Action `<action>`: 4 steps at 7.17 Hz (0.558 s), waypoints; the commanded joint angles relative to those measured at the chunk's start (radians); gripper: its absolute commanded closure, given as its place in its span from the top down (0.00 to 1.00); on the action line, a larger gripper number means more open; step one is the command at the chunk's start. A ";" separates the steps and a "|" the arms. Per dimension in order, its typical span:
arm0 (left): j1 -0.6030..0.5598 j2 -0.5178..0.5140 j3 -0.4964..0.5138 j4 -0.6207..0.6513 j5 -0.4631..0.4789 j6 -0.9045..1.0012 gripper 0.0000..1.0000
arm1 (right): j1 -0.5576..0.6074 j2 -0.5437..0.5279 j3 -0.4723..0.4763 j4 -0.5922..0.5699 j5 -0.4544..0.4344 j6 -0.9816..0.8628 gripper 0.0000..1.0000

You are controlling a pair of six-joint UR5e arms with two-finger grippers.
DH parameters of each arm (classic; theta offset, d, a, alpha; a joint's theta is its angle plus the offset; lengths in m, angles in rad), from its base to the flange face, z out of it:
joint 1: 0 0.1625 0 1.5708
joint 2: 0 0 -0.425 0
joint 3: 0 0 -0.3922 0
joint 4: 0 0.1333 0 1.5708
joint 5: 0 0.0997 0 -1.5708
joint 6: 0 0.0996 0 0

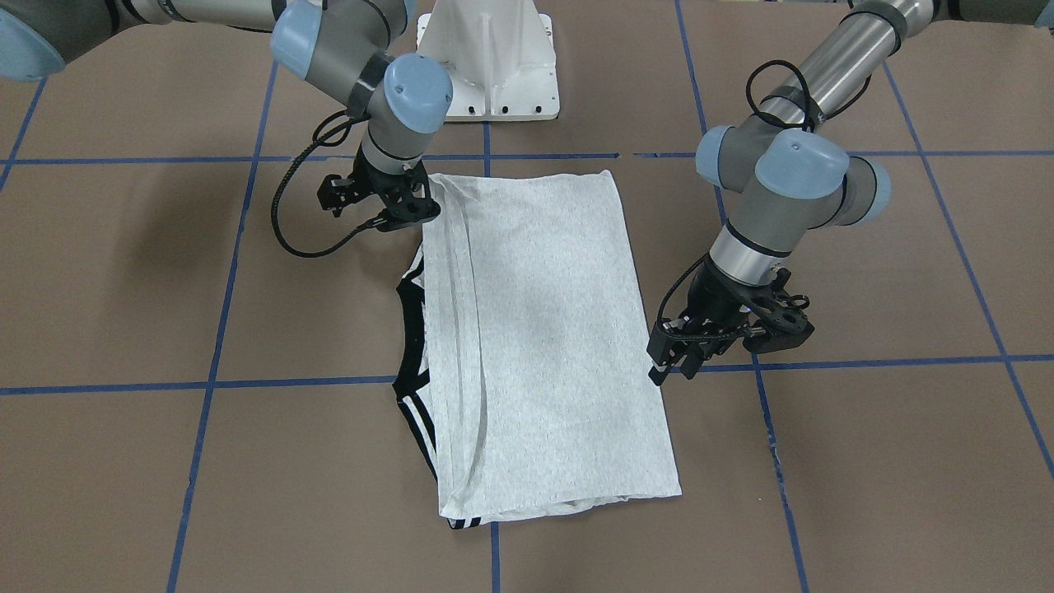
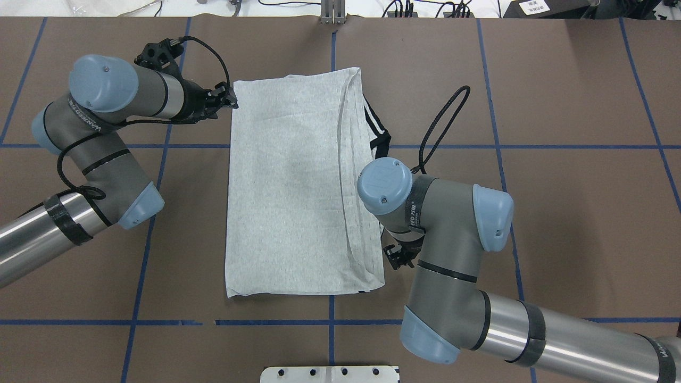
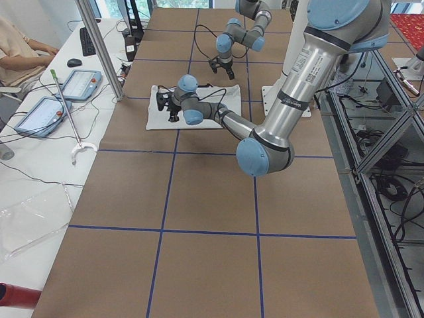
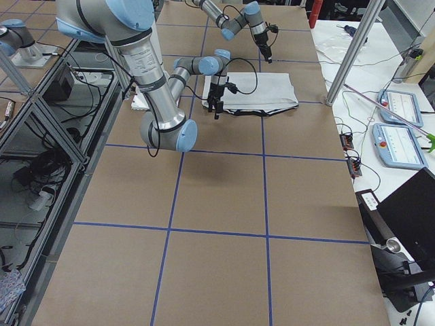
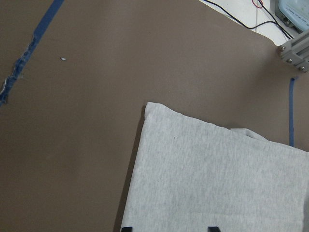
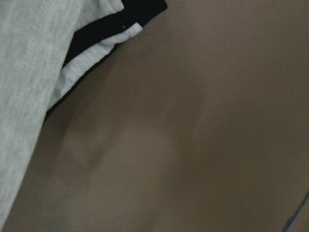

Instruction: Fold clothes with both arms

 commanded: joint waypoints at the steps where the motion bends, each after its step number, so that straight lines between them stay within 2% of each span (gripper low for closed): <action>1: 0.000 0.001 -0.008 0.002 0.000 -0.003 0.61 | 0.006 0.030 0.014 -0.026 -0.002 -0.010 1.00; 2: 0.000 0.001 -0.010 0.002 0.002 -0.004 0.61 | 0.011 0.085 -0.027 -0.023 -0.004 -0.004 1.00; 4: 0.000 0.001 -0.014 0.002 0.000 -0.007 0.61 | 0.011 0.159 -0.148 0.087 -0.004 0.028 1.00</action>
